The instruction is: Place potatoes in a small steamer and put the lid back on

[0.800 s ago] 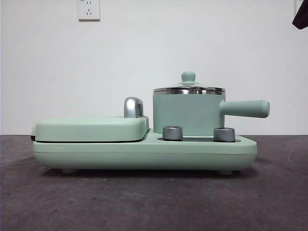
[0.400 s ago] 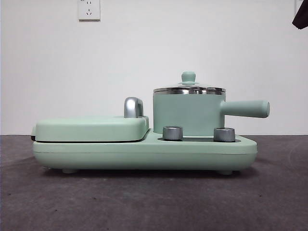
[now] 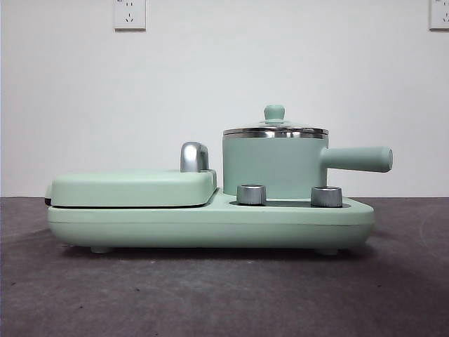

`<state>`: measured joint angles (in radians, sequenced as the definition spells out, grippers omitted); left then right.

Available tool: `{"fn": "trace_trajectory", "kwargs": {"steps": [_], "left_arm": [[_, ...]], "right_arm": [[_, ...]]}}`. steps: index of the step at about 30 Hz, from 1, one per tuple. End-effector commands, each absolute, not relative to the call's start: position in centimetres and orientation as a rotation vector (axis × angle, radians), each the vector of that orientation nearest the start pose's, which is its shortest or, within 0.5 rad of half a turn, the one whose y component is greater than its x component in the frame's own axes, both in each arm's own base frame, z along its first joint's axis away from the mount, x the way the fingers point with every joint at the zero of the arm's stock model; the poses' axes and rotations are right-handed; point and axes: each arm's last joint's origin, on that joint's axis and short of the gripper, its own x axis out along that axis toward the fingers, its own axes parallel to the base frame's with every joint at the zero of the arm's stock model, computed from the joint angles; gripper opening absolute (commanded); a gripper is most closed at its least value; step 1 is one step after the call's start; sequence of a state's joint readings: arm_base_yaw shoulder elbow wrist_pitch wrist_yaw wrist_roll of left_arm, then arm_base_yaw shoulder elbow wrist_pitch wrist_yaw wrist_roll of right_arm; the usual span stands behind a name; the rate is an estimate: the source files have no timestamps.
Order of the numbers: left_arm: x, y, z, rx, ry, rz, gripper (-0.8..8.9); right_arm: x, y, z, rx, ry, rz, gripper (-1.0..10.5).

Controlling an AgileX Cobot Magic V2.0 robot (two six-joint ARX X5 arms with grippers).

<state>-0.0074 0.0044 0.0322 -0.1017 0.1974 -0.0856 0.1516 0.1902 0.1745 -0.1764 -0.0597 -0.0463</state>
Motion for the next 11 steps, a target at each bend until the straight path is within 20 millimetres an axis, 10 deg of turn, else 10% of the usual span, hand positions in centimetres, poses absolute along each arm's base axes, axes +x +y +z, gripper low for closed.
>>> {"fn": "trace_trajectory", "kwargs": {"steps": [1,11], "left_arm": [[9.6,-0.6,15.9,-0.078,0.087,-0.203,0.07],[9.6,-0.6,16.0,-0.078,0.082,-0.203,0.07]], "right_arm": [[9.8,1.4,16.6,-0.060,0.130,0.188,0.2],[9.6,0.7,15.6,-0.053,0.104,0.108,0.2]]}}
